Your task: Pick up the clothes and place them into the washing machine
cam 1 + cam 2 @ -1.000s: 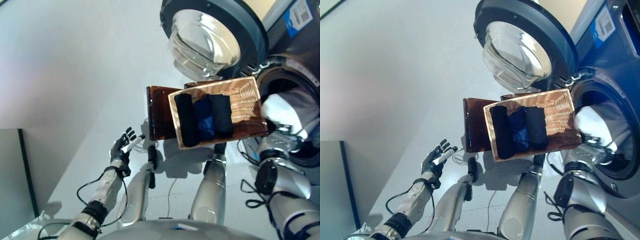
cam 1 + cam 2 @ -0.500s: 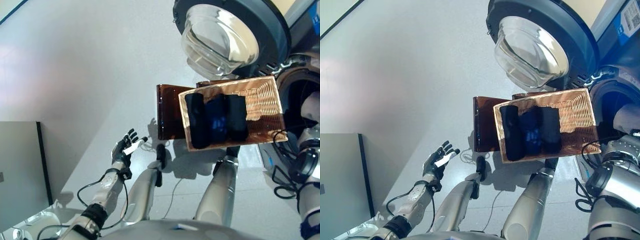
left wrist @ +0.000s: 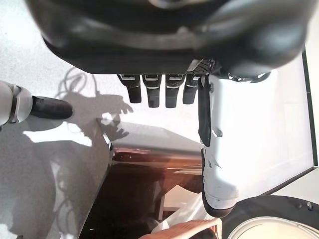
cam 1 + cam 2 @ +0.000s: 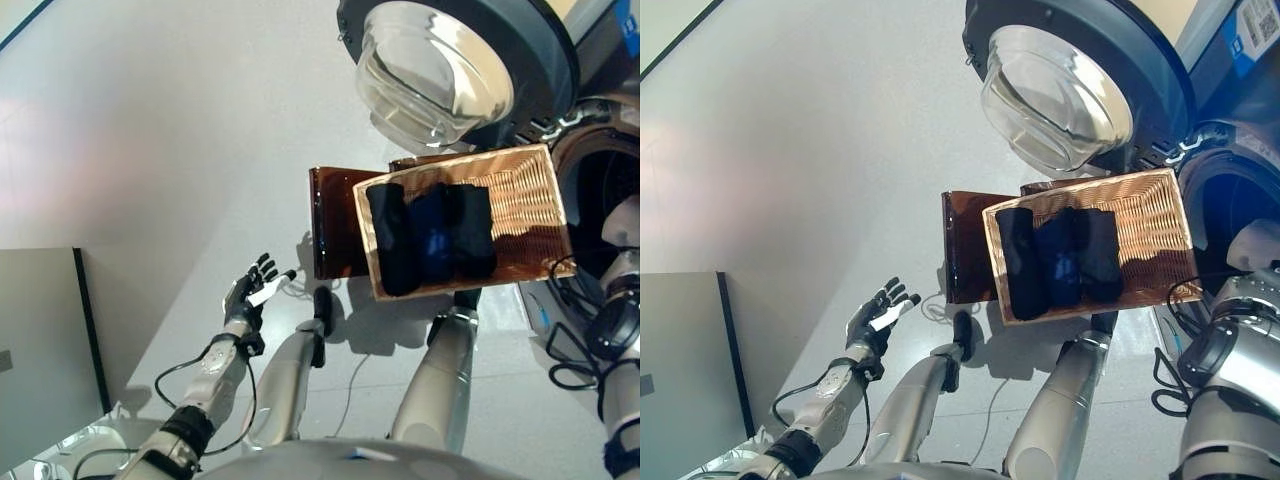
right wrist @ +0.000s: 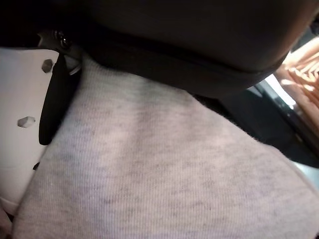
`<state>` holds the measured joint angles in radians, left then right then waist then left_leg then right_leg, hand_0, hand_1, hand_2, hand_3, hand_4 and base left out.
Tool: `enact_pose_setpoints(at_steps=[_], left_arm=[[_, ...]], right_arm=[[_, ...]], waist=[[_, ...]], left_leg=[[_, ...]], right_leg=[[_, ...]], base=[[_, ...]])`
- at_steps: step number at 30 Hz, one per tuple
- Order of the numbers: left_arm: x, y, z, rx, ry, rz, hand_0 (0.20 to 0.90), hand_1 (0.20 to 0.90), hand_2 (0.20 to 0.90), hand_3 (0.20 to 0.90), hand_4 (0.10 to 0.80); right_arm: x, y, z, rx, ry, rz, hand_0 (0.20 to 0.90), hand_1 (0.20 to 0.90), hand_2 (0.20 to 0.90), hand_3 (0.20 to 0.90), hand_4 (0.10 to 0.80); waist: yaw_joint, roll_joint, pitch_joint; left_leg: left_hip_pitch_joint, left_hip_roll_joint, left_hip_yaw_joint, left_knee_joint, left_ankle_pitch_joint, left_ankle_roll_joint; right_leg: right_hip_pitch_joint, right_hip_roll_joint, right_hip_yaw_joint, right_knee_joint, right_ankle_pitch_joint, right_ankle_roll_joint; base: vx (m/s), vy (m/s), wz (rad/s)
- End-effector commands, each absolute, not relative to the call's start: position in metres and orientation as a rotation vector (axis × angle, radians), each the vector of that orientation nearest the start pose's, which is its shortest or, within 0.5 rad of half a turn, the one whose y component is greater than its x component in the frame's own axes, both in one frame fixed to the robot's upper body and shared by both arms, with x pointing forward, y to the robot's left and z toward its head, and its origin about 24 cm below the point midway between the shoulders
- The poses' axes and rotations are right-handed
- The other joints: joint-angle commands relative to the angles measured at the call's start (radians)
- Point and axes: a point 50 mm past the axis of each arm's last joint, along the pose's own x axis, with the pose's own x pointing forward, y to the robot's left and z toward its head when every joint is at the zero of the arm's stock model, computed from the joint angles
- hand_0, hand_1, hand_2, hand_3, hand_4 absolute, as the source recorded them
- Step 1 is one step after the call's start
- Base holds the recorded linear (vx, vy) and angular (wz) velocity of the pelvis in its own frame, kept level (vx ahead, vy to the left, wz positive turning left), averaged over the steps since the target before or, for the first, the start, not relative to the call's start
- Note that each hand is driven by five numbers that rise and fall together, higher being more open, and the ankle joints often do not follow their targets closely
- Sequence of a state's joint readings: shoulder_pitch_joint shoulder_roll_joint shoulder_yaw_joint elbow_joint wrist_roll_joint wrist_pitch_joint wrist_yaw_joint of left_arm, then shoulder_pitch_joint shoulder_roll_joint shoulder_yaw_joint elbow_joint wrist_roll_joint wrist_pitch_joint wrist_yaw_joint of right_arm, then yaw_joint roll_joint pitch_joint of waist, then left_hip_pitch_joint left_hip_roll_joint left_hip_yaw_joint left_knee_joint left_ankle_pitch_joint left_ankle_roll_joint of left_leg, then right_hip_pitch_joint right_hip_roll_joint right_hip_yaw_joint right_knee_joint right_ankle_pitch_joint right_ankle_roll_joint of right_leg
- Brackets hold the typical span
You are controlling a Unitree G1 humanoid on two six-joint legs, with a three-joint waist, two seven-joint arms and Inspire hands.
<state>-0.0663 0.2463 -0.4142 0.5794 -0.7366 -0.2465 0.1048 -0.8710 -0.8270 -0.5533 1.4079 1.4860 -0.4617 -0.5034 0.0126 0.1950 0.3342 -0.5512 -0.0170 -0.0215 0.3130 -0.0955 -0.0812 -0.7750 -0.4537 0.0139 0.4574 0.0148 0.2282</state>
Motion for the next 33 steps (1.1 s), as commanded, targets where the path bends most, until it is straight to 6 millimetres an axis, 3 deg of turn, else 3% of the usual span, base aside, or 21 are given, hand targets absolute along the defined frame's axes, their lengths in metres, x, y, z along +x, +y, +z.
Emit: enact_pose_setpoints(at_steps=[1,2,11,14,19,24,25,28,33], left_arm=[[0.214,0.194,-0.062,-0.269,0.373,0.133,0.9,0.9,0.9,0.9,0.8],[0.213,0.195,-0.063,-0.263,0.379,0.136,0.9,0.9,0.9,0.9,0.8],[0.212,0.194,-0.065,-0.272,0.383,0.123,0.9,0.9,0.9,0.9,0.8],[0.215,0.196,-0.065,-0.278,0.376,0.136,0.9,0.9,0.9,0.9,0.8],[0.218,0.199,-0.063,-0.283,0.361,0.142,0.9,0.9,0.9,0.9,0.8],[0.216,0.201,-0.067,-0.276,0.368,0.16,0.9,0.9,0.9,0.9,0.8],[0.216,0.202,-0.067,-0.272,0.37,0.163,0.9,0.9,0.9,0.9,0.8],[0.215,0.205,-0.069,-0.261,0.373,0.176,0.9,0.9,0.9,0.9,0.8],[0.213,0.209,-0.073,-0.246,0.383,0.2,0.9,0.9,0.9,0.9,0.8]], right_arm=[[0.228,-0.473,0.159,1.24,-0.664,-1.557,0.354,0.354,0.354,0.354,0.41],[0.231,-0.471,0.155,1.221,-0.63,-1.545,0.9,0.9,0.9,0.9,0.8],[0.229,-0.469,0.138,1.147,-0.543,-1.542,0.9,0.9,0.9,0.9,0.8],[0.245,-0.456,0.124,1.053,-0.444,-1.457,0.9,0.9,0.9,0.9,0.8],[0.253,-0.443,0.101,0.944,-0.326,-1.385,0.9,0.9,0.9,0.9,0.8],[0.258,-0.42,0.064,0.787,-0.141,-1.305,0.9,0.9,0.9,0.9,0.8],[0.259,-0.41,0.048,0.691,-0.04,-1.255,0.9,0.9,0.9,0.9,0.8],[0.26,-0.402,0.04,0.633,0.007,-1.227,0.9,0.9,0.9,0.9,0.8],[0.269,-0.376,0.02,0.378,0.159,-1.061,0.9,0.9,0.9,0.9,0.8]], waist=[[-0.012,-0.031,-0.054],[-0.009,-0.033,-0.055],[-0.013,-0.044,-0.05],[-0.009,-0.059,-0.047],[-0.011,-0.077,-0.046],[-0.013,-0.101,-0.054],[-0.011,-0.11,-0.06],[-0.011,-0.114,-0.063],[-0.011,-0.125,-0.075]], left_leg=[[0.044,0.082,-0.06,0.094,-0.096,-0.08],[0.047,0.084,-0.059,0.091,-0.093,-0.08],[0.084,0.094,-0.055,0.042,-0.061,-0.096],[0.117,0.1,-0.058,-0.024,-0.024,-0.099],[0.156,0.112,-0.057,-0.097,0.011,-0.106],[0.205,0.127,-0.057,-0.181,0.057,-0.11],[0.226,0.135,-0.055,-0.21,0.07,-0.11],[0.251,0.142,-0.054,-0.24,0.08,-0.109],[0.302,0.155,-0.048,-0.298,0.104,-0.11]], right_leg=[[0.021,-0.027,0.05,0.076,0.014,0.012],[0.028,-0.026,0.044,0.071,0.015,0.012],[0.095,-0.028,0.009,0.02,0.036,0.02],[0.133,-0.02,-0.017,-0.044,0.077,0.023],[0.188,-0.014,-0.045,-0.12,0.106,0.025],[0.261,-0.006,-0.082,-0.212,0.142,0.026],[0.285,-0.002,-0.093,-0.239,0.154,0.027],[0.315,0.003,-0.104,-0.267,0.166,0.029],[0.362,0.012,-0.121,-0.309,0.186,0.031]], base=[[0.0,0.0,0.0],[0.0,0.0,0.0],[-0.001,-0.004,0.02],[0.0,-0.003,0.02],[0.017,-0.03,-0.07],[0.016,-0.036,-0.01],[0.045,-0.041,0.04],[0.029,-0.031,-0.13],[0.04,-0.022,-0.07]])
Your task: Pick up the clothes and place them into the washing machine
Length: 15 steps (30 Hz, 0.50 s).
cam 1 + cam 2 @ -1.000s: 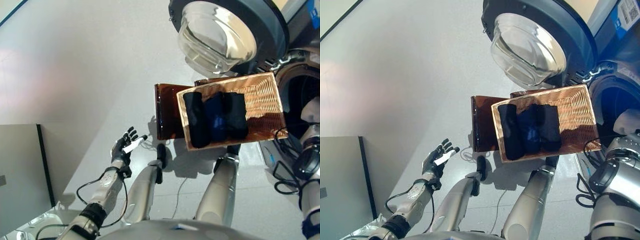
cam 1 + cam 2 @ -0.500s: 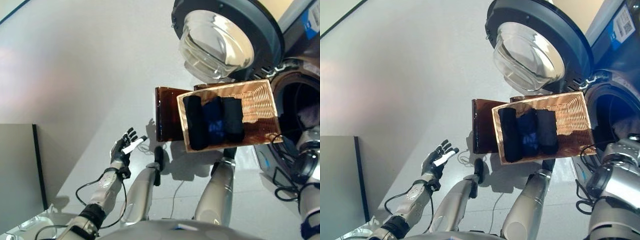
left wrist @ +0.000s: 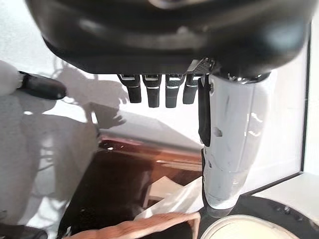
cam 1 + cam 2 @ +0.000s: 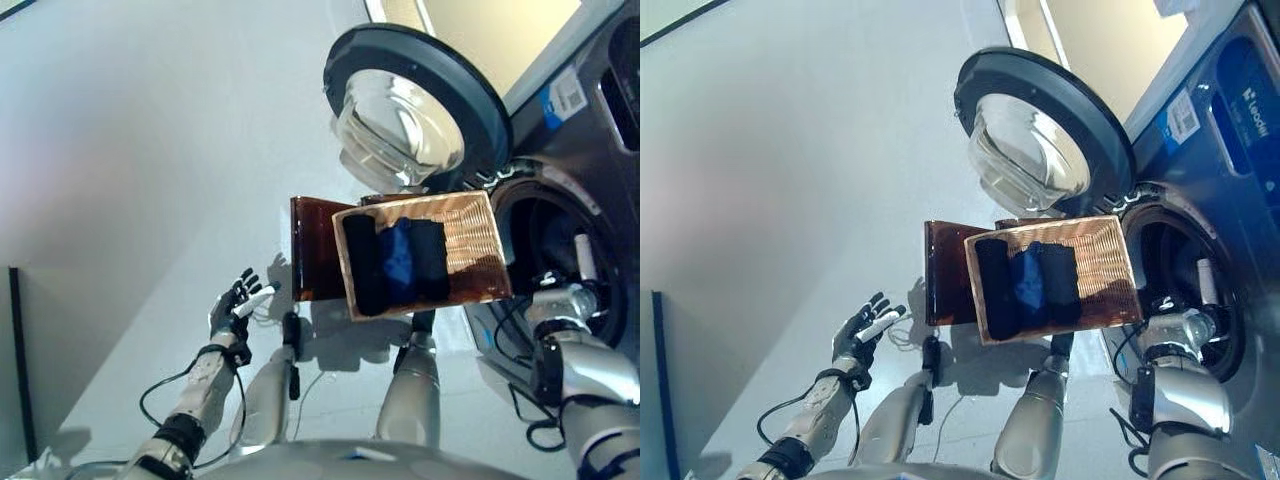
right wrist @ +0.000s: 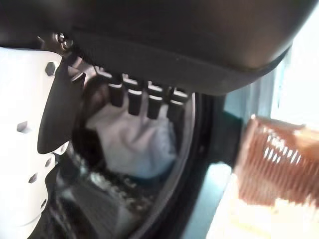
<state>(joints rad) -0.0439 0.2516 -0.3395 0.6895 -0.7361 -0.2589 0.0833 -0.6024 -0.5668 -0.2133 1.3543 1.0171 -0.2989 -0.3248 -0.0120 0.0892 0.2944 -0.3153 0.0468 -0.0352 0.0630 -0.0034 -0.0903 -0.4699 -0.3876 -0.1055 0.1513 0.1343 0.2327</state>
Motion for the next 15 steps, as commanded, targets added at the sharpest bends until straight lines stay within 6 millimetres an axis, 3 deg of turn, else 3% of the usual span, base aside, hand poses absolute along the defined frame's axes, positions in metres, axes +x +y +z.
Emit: enact_pose_setpoints(at_steps=[1,6,15], left_arm=[[0.212,0.209,-0.073,-0.246,0.379,0.201,0.9,0.9,0.9,0.9,0.8],[0.214,0.211,-0.074,-0.239,0.376,0.229,0.9,0.9,0.9,0.9,0.8],[0.214,0.214,-0.076,-0.217,0.375,0.259,0.9,0.9,0.9,0.9,0.8]], right_arm=[[0.27,-0.37,0.015,0.341,0.179,-1.034,0.9,0.9,0.9,0.9,0.8],[0.283,-0.323,-0.006,0.067,0.285,-0.745,0.9,0.9,0.9,0.9,0.8],[0.292,-0.278,-0.024,-0.281,0.383,-0.487,0.9,0.9,0.9,0.9,0.8]], waist=[[0.013,-0.02,-0.039],[0.01,-0.036,-0.048],[0.019,-0.044,-0.053]], left_leg=[[0.074,0.091,-0.032,-0.059,0.016,-0.102],[0.116,0.105,-0.024,-0.106,0.043,-0.11],[0.15,0.119,-0.03,-0.121,0.05,-0.112]], right_leg=[[0.068,-0.051,-0.004,-0.013,0.068,0.027],[0.106,-0.036,-0.024,-0.044,0.077,0.027],[0.142,-0.029,-0.043,-0.055,0.078,0.028]], base=[[0.028,-0.014,-0.04],[0.034,-0.033,-0.06],[0.016,-0.017,0.01]])
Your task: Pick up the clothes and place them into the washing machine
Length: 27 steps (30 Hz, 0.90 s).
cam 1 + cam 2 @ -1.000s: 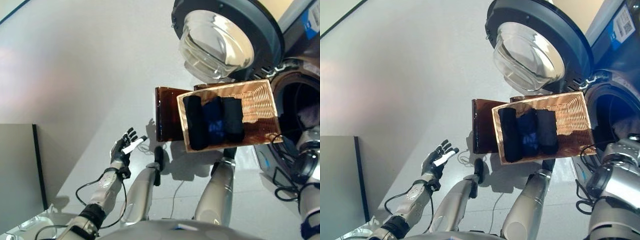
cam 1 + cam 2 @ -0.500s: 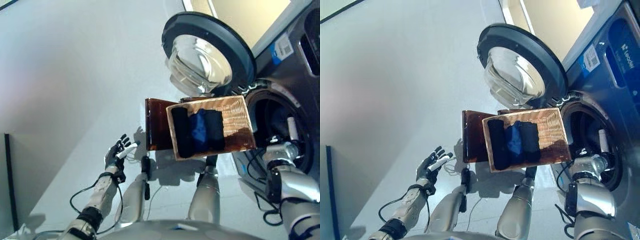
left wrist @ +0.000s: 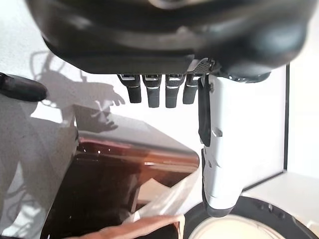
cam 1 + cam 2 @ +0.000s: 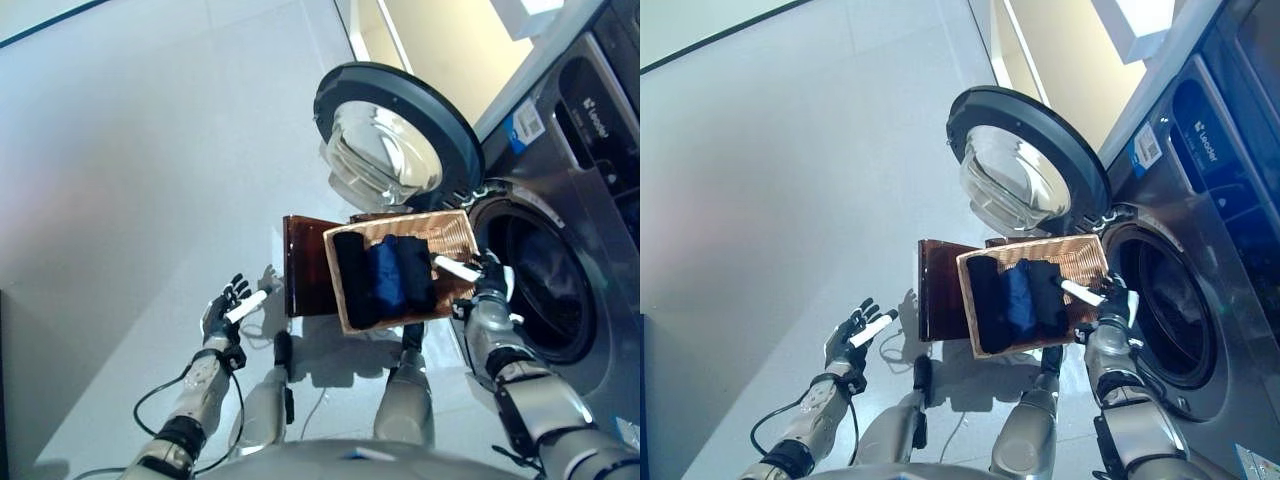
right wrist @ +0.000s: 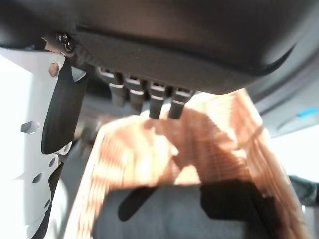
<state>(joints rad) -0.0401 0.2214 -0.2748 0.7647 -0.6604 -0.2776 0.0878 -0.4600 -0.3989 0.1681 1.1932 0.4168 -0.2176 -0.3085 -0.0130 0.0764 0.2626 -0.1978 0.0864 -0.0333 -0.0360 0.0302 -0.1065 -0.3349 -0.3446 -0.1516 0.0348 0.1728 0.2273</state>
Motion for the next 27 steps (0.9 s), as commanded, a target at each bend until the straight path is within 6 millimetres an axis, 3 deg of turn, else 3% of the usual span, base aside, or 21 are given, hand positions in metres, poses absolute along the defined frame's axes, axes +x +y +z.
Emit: enact_pose_setpoints(at_steps=[1,5,11,19,27], left_arm=[[0.216,0.214,-0.075,-0.216,0.368,0.26,0.9,0.9,0.9,0.9,0.8],[0.222,0.213,-0.069,-0.205,0.338,0.25,0.9,0.9,0.9,0.9,0.8],[0.227,0.209,-0.058,-0.194,0.292,0.206,0.9,0.9,0.9,0.9,0.8],[0.231,0.21,-0.053,-0.172,0.278,0.202,0.9,0.9,0.9,0.9,0.8],[0.235,0.211,-0.042,-0.169,0.236,0.177,0.9,0.9,0.9,0.9,0.8]], right_arm=[[0.292,-0.275,-0.025,-0.316,0.391,-0.465,0.9,0.9,0.9,0.9,0.8],[0.294,-0.268,-0.029,-0.479,0.429,-0.4,0.9,0.9,0.9,0.9,0.8],[0.301,-0.279,-0.02,-0.676,0.474,-0.431,0.9,0.9,0.9,0.9,0.8],[0.313,-0.275,-0.009,-0.825,0.436,-0.414,0.9,0.9,0.9,0.9,0.8],[0.328,-0.275,0.009,-0.842,0.412,-0.439,0.9,0.9,0.9,0.9,0.8]], waist=[[0.022,-0.031,-0.022],[0.033,-0.029,-0.015],[0.052,-0.011,0.032],[0.047,-0.012,0.072],[0.055,0.001,0.092]], left_leg=[[0.033,0.08,-0.034,-0.021,0.015,-0.096],[0.021,0.076,-0.041,0.0,0.007,-0.093],[-0.036,0.058,-0.057,0.074,-0.01,-0.086],[-0.101,0.042,-0.065,0.184,-0.05,-0.085],[-0.21,0.023,-0.075,0.351,-0.113,-0.069]], right_leg=[[0.008,-0.073,0.002,0.063,0.039,0.034],[0.002,-0.079,-0.002,0.076,0.035,0.034],[-0.024,-0.093,0.007,0.12,0.019,0.029],[-0.069,-0.104,0.027,0.197,-0.009,0.022],[-0.154,-0.115,0.059,0.325,-0.061,0.01]], base=[[0.0,0.0,0.0],[0.0,0.0,0.0],[-0.04,0.005,0.07],[-0.032,0.004,0.07],[-0.033,0.011,0.12]])
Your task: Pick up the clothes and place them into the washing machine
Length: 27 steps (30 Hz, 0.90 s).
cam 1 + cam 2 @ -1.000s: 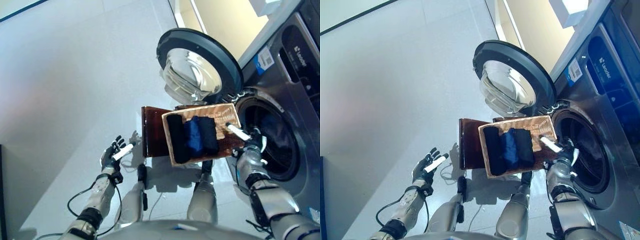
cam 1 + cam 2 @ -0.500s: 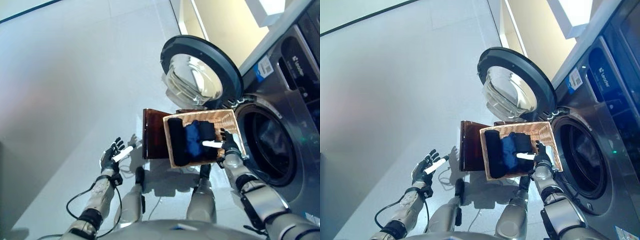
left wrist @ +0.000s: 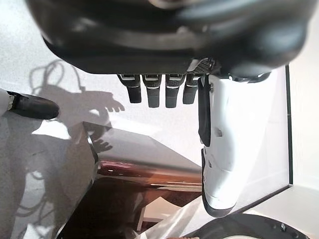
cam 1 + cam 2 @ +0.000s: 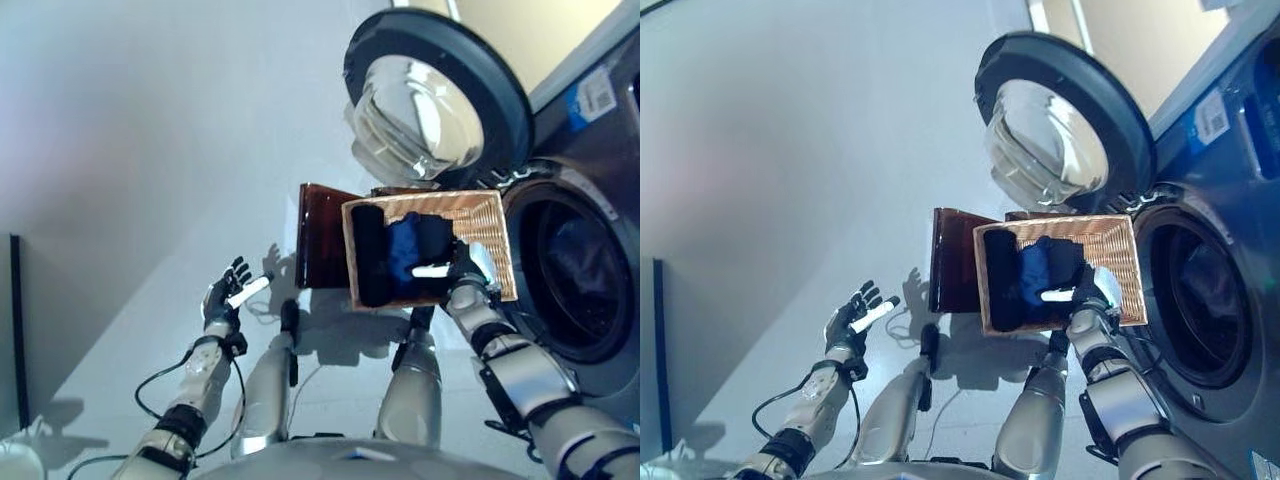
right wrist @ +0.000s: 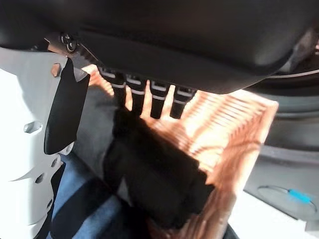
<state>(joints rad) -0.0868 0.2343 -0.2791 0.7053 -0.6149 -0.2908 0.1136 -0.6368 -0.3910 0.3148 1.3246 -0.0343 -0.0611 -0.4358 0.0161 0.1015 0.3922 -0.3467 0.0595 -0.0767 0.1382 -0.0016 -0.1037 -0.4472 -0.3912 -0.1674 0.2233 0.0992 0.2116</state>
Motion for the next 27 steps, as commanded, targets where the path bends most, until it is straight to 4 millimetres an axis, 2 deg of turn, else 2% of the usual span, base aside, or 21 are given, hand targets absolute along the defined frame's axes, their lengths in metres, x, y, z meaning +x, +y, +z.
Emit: enact_pose_setpoints(at_steps=[1,4,15,20,21,22,24,27], left_arm=[[0.235,0.211,-0.042,-0.169,0.236,0.177,0.9,0.9,0.9,0.9,0.8],[0.232,0.214,-0.04,-0.168,0.231,0.167,0.9,0.9,0.9,0.9,0.8],[0.236,0.216,-0.033,-0.165,0.211,0.168,0.9,0.9,0.9,0.9,0.8],[0.237,0.213,-0.029,-0.164,0.196,0.147,0.9,0.9,0.9,0.9,0.8],[0.236,0.213,-0.029,-0.164,0.195,0.14,0.9,0.9,0.9,0.9,0.8],[0.236,0.212,-0.027,-0.165,0.19,0.13,0.9,0.9,0.9,0.9,0.8],[0.236,0.211,-0.026,-0.162,0.187,0.113,0.9,0.9,0.9,0.9,0.8],[0.235,0.208,-0.023,-0.16,0.181,0.088,0.9,0.9,0.9,0.9,0.8]], right_arm=[[0.328,-0.275,0.009,-0.842,0.411,-0.438,0.9,0.9,0.9,0.9,0.8],[0.33,-0.283,0.016,-0.834,0.428,-0.478,0.9,0.9,0.9,0.9,0.8],[0.343,-0.279,0.031,-0.889,0.428,-0.483,0.9,0.9,0.9,0.9,0.8],[0.342,-0.279,0.03,-0.948,0.465,-0.463,0.9,0.9,0.9,0.9,0.8],[0.342,-0.28,0.029,-0.969,0.485,-0.452,0.785,0.785,0.785,0.785,0.718],[0.341,-0.282,0.028,-0.987,0.507,-0.445,0.384,0.384,0.384,0.384,0.431],[0.34,-0.286,0.028,-1.016,0.536,-0.441,0.2,0.2,0.2,0.2,0.3],[0.333,-0.294,0.025,-1.059,0.582,-0.447,0.2,0.2,0.2,0.2,0.3]], waist=[[0.026,-0.024,-0.038],[0.038,-0.017,-0.038],[0.065,-0.003,-0.03],[0.08,0.01,-0.03],[0.086,0.015,-0.031],[0.092,0.019,-0.033],[0.101,0.027,-0.036],[0.111,0.042,-0.039]], left_leg=[[-0.063,0.05,-0.032,0.179,-0.082,-0.072],[-0.094,0.044,-0.028,0.228,-0.101,-0.066],[-0.199,0.028,-0.043,0.35,-0.149,-0.045],[-0.237,0.017,-0.05,0.377,-0.156,-0.04],[-0.247,0.013,-0.051,0.386,-0.159,-0.038],[-0.255,0.011,-0.054,0.393,-0.161,-0.037],[-0.268,0.005,-0.057,0.4,-0.163,-0.035],[-0.29,0.0,-0.056,0.417,-0.164,-0.031]], right_leg=[[-0.044,-0.069,0.075,0.138,0.012,0.026],[-0.074,-0.072,0.086,0.18,-0.008,0.021],[-0.177,-0.078,0.123,0.299,-0.059,0.006],[-0.206,-0.083,0.131,0.33,-0.07,0.004],[-0.214,-0.085,0.133,0.34,-0.075,0.003],[-0.224,-0.087,0.137,0.35,-0.078,0.003],[-0.236,-0.09,0.139,0.361,-0.085,0.003],[-0.258,-0.095,0.146,0.384,-0.091,0.003]], base=[[0.005,0.019,0.06],[0.005,0.019,0.02],[-0.011,0.011,0.04],[-0.012,0.004,-0.01],[-0.017,0.0,0.12],[-0.019,-0.002,0.12],[-0.01,0.003,0.09],[-0.012,0.019,0.06]])
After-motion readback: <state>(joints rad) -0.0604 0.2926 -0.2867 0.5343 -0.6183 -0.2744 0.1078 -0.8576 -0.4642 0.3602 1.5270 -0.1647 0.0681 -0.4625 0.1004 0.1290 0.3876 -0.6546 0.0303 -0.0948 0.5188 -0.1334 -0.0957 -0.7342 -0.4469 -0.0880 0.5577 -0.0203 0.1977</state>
